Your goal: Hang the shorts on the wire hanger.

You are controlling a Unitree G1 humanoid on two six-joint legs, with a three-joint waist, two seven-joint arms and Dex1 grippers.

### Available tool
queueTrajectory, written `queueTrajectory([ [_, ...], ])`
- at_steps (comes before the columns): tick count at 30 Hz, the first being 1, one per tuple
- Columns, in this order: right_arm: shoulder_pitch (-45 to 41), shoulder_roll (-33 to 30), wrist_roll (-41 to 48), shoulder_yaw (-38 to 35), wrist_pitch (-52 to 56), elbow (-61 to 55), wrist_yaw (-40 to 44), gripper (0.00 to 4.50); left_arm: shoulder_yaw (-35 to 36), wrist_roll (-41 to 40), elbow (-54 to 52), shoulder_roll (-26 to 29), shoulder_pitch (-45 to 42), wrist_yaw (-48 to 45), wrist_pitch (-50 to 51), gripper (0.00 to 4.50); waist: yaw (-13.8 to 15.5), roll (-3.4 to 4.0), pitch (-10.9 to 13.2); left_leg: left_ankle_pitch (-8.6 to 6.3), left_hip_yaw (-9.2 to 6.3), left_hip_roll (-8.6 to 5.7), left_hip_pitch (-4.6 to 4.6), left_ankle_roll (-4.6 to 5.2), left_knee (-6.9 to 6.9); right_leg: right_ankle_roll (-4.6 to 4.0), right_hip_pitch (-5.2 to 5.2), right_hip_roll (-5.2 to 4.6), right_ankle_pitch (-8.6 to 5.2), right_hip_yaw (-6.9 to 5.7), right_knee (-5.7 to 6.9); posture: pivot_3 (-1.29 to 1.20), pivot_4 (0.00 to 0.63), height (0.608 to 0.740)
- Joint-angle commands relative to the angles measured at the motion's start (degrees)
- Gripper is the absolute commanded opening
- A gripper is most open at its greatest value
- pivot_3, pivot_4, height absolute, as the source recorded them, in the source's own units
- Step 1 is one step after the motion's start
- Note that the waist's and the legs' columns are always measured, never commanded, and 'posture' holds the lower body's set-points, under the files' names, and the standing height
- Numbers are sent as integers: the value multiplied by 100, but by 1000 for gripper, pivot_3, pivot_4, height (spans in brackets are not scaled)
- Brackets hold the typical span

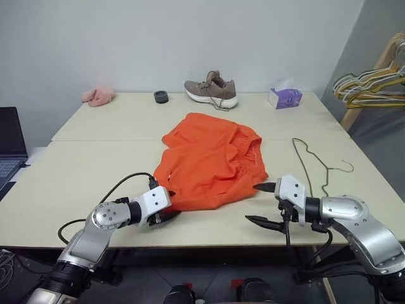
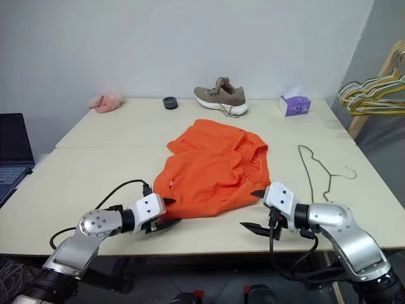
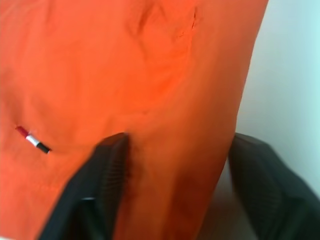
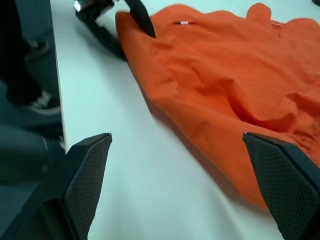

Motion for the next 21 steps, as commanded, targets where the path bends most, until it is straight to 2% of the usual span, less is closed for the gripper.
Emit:
queueTrajectory([
  [1,-516,-40,-721,314,-806,592,6,4500,78,179,182,45,-78,148,-101,1711,-63,0,0,0,0,0,3,0,0,2,1,-1,1,-1,0,-164,0,740],
  [4,-1284,19,-1779,897,-1920,1777,-130,4500,260,151,258,135,-55,236,-170,741,-141,0,1,1,1,-1,7,1,0,3,4,-2,2,0,1,-152,0,740],
  [6,-1710,106,-2157,1164,-2439,2431,-105,4500,345,151,300,179,-33,283,-226,112,-207,1,1,1,1,-2,5,1,0,5,5,-2,3,0,2,-146,0,740],
  [10,-2251,277,-2656,1468,-3302,3345,-131,4500,451,129,315,197,-2,330,-274,49,-239,1,1,1,-2,-1,-5,1,-7,30,-4,1,13,-1,4,-139,0,740],
  [14,-3102,815,-3339,1948,-4083,4620,-321,4500,595,99,260,192,40,409,-307,49,-265,2,2,1,0,-2,-8,0,-9,30,-7,-1,9,2,3,-121,0,740],
  [18,-3496,1114,-3584,1983,-4441,5258,-530,3625,631,86,219,179,65,438,-311,0,-235,3,2,1,-8,-3,-7,1,-9,30,-4,0,9,-4,7,-112,0,740],
  [21,-3710,1201,-3792,1914,-4547,5512,-845,2499,648,97,191,178,92,453,-315,0,-201,2,2,1,-13,-8,-8,1,-8,31,-1,-3,10,-5,8,-113,0,740],
])
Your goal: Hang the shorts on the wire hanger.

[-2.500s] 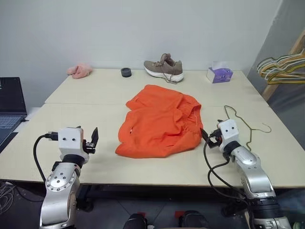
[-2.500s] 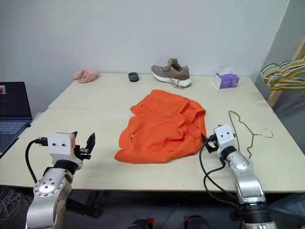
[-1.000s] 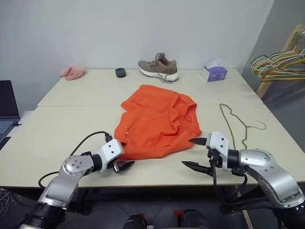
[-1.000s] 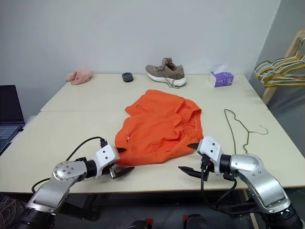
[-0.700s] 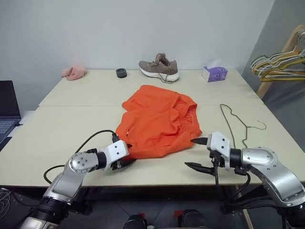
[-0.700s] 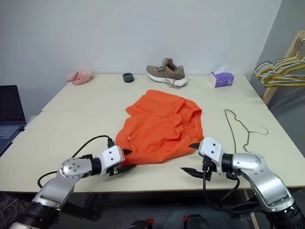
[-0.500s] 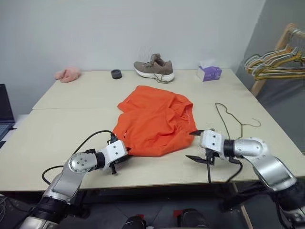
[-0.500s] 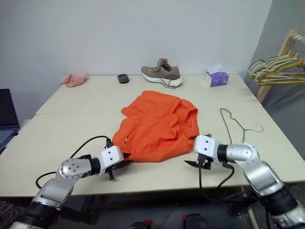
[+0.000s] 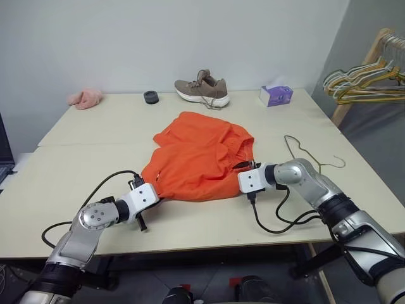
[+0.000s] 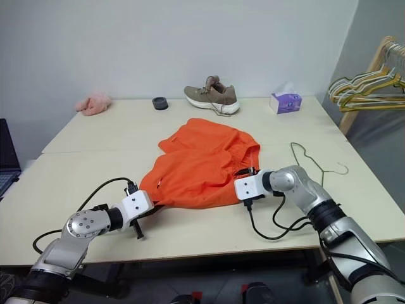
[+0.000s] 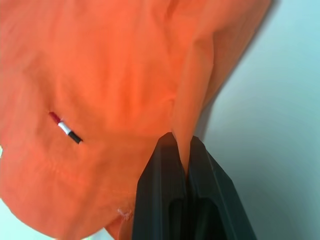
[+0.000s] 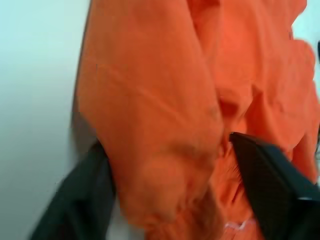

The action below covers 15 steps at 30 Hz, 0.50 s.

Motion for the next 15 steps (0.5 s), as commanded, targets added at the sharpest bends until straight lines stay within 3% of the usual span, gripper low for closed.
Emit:
queueTrajectory([
  [1,-328,27,-254,-163,-168,197,-431,2114,190,-25,-176,54,-37,88,-72,0,5,0,0,0,-1,-3,0,0,0,0,0,-2,0,0,0,-115,0,740],
  [7,-689,-183,-795,-239,-313,482,-1179,35,213,41,-24,98,-219,125,-191,0,-15,2,1,0,-1,-2,1,0,0,0,-2,-2,1,2,5,-127,0,740],
  [11,-460,-664,-709,-292,-493,-51,-758,35,163,13,-14,213,-335,-74,-196,0,-8,2,0,0,-3,-4,1,0,0,0,1,-3,1,1,3,-139,0,740],
  [15,228,-1172,-309,-432,-302,-1183,-33,35,32,-411,-713,612,156,-998,350,0,-40,-2,-2,-1,3,-5,-3,0,0,-1,-1,-7,-1,6,-1,-151,0,740],
])
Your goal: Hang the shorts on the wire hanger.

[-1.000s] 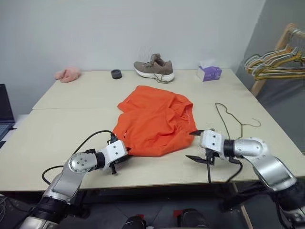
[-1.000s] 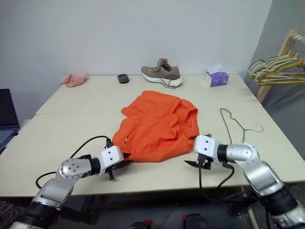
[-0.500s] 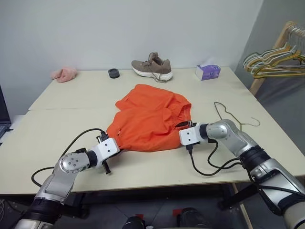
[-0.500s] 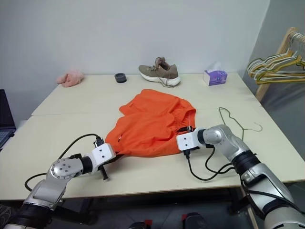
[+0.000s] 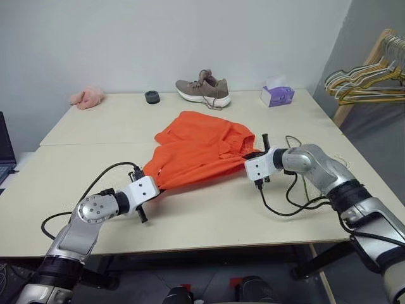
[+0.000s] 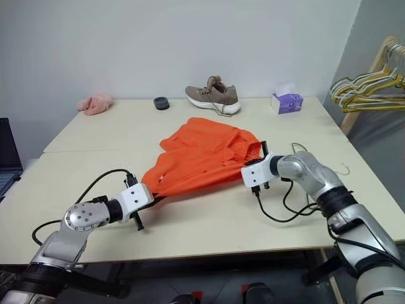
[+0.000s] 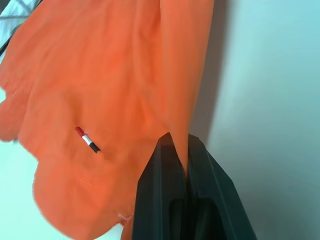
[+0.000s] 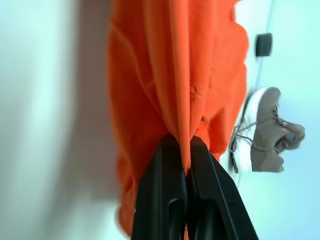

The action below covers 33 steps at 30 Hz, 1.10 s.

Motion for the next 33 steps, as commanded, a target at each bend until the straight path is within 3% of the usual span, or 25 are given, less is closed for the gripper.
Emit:
queueTrajectory([
  [1,531,-475,462,-376,345,-976,681,35,21,-478,-739,540,544,-878,659,0,-31,2,1,0,1,0,-1,0,0,-1,0,-1,-1,2,0,-152,0,740],
  [9,1676,-994,1260,-614,1535,-2707,1795,35,134,-1426,-2126,1422,1739,-1888,1901,0,-118,16,10,-4,1,5,14,5,0,-3,8,-1,-10,-4,10,-154,0,740],
  [18,1924,-1045,1586,-555,2158,-3261,2306,35,115,-1238,-1971,1279,1876,-1521,1672,0,-98,12,15,-6,-3,6,90,2,1,-39,56,-20,-30,-2,6,-144,0,740],
  [20,1946,-999,1625,-586,2260,-3295,2265,463,160,-1311,-1936,1180,1829,-1399,1713,0,-77,12,15,-6,-2,4,89,2,0,-41,55,-16,-32,-4,5,-142,0,740],
  [23,1974,-1046,1830,-633,2471,-3440,2480,1402,292,-1515,-1982,1097,1752,-1326,1856,630,-24,12,15,-7,2,4,87,1,-1,-43,53,-11,-36,-5,4,-141,0,740],
  [31,1980,-1150,3212,-1374,4008,-4032,3119,4278,866,-2693,-2784,796,1753,-1237,2943,3180,27,10,17,-10,1,5,85,-2,-2,-43,60,-12,-40,-6,2,-138,0,740],
  [33,2010,-1083,3579,-1678,4531,-4182,3010,4500,939,-2817,-2854,711,1711,-1203,2981,3752,30,10,17,-10,0,5,85,-2,-2,-44,62,-12,-40,-7,2,-139,0,740],
])
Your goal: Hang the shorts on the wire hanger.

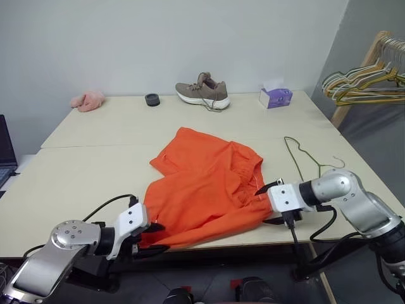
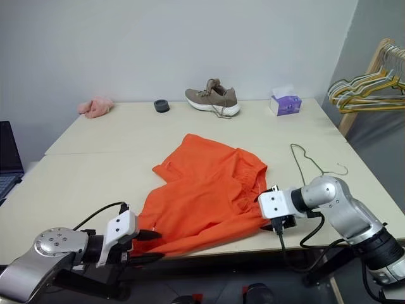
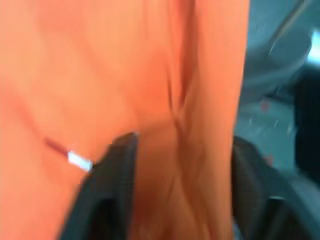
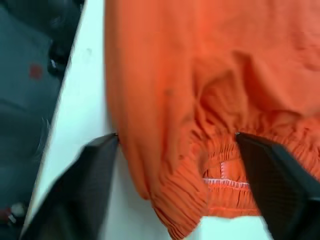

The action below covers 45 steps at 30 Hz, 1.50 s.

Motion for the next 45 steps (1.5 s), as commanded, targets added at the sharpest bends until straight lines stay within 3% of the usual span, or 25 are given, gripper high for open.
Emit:
queueTrajectory([
  [1,-16,55,734,-686,920,-394,-149,4500,263,-328,-255,-129,-129,75,92,4109,1,0,0,0,0,0,0,0,0,0,-1,0,0,0,0,-141,0,740],
  [2,-1,115,882,-870,1167,-405,-299,4500,271,-305,-243,-212,-187,138,-3,4452,2,-1,0,0,0,0,0,0,0,-1,0,1,0,-1,0,-144,0,740],
  [7,33,558,1314,-1707,2300,-207,-1313,4500,243,-321,-224,-582,-476,294,-293,4483,1,-4,-3,0,5,-2,-1,0,1,1,-2,1,1,3,0,-154,0,740],
  [11,-205,1337,965,-2414,3575,603,-3230,4500,87,-279,-295,-695,-904,315,-331,4483,-4,-11,-7,0,8,-2,-2,0,1,1,-2,2,1,5,-2,-166,0,740],
  [14,-447,1703,807,-2675,4305,1080,-4111,4500,-70,-222,-361,-686,-1165,261,-294,4483,-10,-2,-6,0,15,-4,-8,0,1,3,0,3,4,13,3,-172,0,740],
  [20,-940,1826,352,-2545,3905,2342,-5028,4500,-340,-145,-432,-765,-1625,374,-208,4483,-71,6,-7,0,32,-3,-48,2,0,38,-36,8,23,25,2,-178,0,740],
  [27,-1535,1753,177,-2350,3361,3957,-5114,4500,-466,-171,-562,-788,-1796,441,-122,4483,-192,6,-7,1,31,-4,-78,4,4,46,-58,10,28,25,-1,-174,0,740],
  [35,-2628,1765,35,-2327,2373,6732,-5263,4500,-577,-37,-407,-895,-1772,421,-333,4483,-333,8,-9,4,30,-4,-74,8,8,54,-52,10,33,26,0,-164,0,740],
  [43,-2875,1679,-74,-2241,2305,7979,-5018,4500,-574,59,-284,-919,-1592,371,-621,4483,-323,0,-25,5,28,-4,-60,9,10,54,-35,11,34,25,0,-165,0,740],
  [45,-2821,1693,-84,-2245,2373,8174,-5007,4138,-580,49,-277,-925,-1604,368,-634,4500,-308,-2,-31,4,22,-4,-48,8,10,53,-18,11,33,20,-2,-167,0,740],
])
